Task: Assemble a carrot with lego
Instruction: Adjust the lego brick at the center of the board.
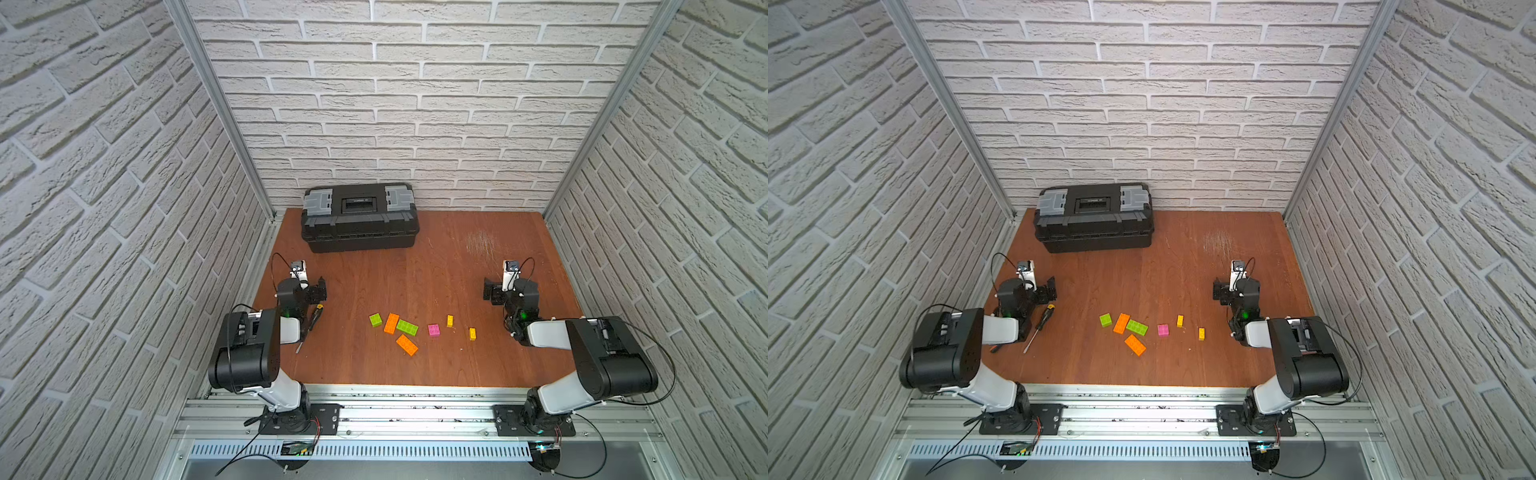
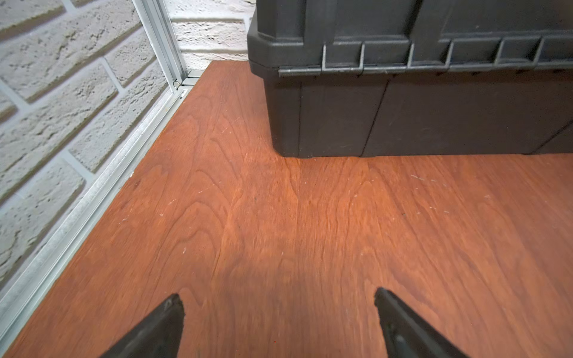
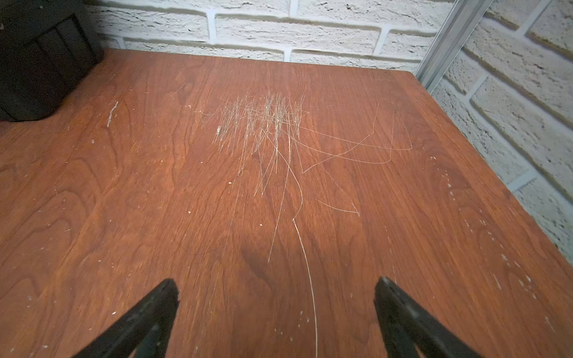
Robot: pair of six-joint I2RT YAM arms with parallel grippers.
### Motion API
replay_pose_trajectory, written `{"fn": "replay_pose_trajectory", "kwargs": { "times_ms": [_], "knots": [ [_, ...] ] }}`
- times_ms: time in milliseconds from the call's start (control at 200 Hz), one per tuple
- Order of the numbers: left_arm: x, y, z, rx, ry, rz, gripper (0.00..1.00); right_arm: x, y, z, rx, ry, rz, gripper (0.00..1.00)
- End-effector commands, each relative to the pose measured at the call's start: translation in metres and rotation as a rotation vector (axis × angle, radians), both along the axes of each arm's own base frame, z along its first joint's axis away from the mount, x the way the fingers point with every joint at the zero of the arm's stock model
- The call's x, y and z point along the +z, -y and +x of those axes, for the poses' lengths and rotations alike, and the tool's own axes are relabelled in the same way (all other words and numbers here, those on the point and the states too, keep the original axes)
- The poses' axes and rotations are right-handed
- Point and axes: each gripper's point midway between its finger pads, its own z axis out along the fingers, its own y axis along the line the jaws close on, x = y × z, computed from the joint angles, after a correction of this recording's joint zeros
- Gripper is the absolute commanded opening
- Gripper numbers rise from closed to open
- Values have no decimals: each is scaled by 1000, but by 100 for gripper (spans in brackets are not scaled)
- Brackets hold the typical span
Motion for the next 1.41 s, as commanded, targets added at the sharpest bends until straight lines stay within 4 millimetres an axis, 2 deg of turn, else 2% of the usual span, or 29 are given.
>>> {"fn": "replay_pose_trajectory", "kwargs": {
  "times_ms": [0, 455, 515, 705, 810, 925, 1010, 1045, 1145, 1240, 1320, 1400],
  "knots": [
    [14, -1, 6, -1, 53, 4, 98, 17, 0, 7, 7, 53, -3, 99],
    [14, -1, 6, -1, 51, 2, 98, 18, 0, 6, 6, 57, -2, 99],
    [14, 0, 7, 1, 44, 16, 98, 21, 6, 6, -29, 60, -6, 99],
    [42, 0, 8, 38, 11, 63, 98, 55, 19, 8, -124, -34, 2, 99],
    [67, -7, 2, 114, 40, 58, 98, 65, 17, 6, -209, -119, 192, 99],
    [102, -19, -7, 253, 36, -57, 98, 67, -13, 4, -95, -306, 271, 99],
    [114, -20, -21, 329, -36, -112, 98, 74, -31, -7, -67, -371, 276, 97],
    [118, -16, -27, 346, -65, -106, 98, 79, -39, -14, -69, -392, 275, 96],
    [123, 8, -41, 315, -122, -83, 97, 96, -82, -33, -5, -444, 334, 89],
    [112, 34, -56, 281, -202, -117, 96, 101, -133, -50, 61, -524, 447, 83],
    [92, 46, -73, 298, -295, -177, 95, 95, -174, -64, 87, -594, 533, 80],
    [74, 49, -93, 342, -359, -232, 93, 88, -207, -76, 91, -616, 582, 78]
  ]
}}
